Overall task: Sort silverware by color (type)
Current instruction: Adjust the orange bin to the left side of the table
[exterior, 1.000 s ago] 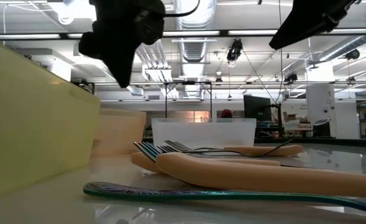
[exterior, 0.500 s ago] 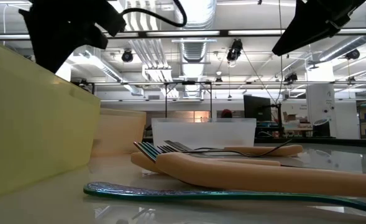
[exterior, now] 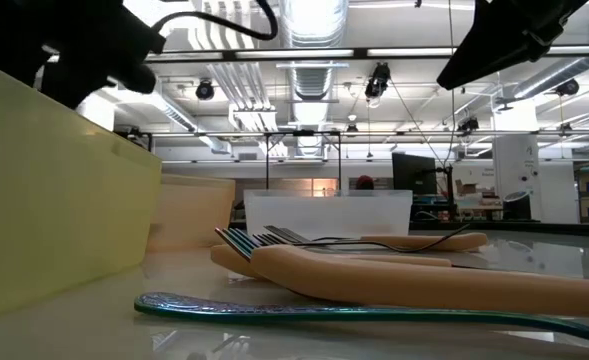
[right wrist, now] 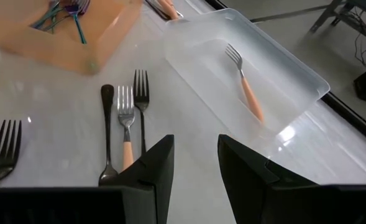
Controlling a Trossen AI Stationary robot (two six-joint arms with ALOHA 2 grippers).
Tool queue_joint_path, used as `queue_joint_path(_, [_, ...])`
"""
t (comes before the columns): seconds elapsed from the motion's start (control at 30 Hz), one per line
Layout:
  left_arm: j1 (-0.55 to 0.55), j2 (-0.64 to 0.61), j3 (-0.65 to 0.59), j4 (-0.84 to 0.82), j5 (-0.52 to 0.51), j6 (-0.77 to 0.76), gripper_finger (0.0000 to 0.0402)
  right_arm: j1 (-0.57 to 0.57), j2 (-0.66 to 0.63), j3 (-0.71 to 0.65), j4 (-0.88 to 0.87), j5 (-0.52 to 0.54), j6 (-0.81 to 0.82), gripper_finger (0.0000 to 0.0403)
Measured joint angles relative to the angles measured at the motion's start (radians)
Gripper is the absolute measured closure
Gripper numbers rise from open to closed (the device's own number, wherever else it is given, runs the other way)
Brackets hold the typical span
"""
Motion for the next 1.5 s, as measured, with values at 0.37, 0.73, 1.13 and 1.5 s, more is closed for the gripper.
queue_joint_path(0.37, [-0.004,-0.002,-0.155,0.145,0.032,0.018,0.0303,0.0,0.0,0.0,0.002,-0.008,0.026,0.0287])
queue_joint_path(0.73, [-0.002,-0.002,-0.228,0.293,0.069,-0.026,0.0352,0.0,0.0,0.0,0.017,-0.008,0.026,0.0287])
queue_joint_path(1.13, [0.035,-0.002,-0.226,0.333,0.1,-0.257,0.0401,0.0,0.0,0.0,0.023,0.019,0.026,0.0287])
queue_joint_path(1.5, [0.13,-0.002,-0.131,0.515,0.101,-0.254,0.0401,0.0,0.0,0.0,0.024,0.019,0.025,0.0287])
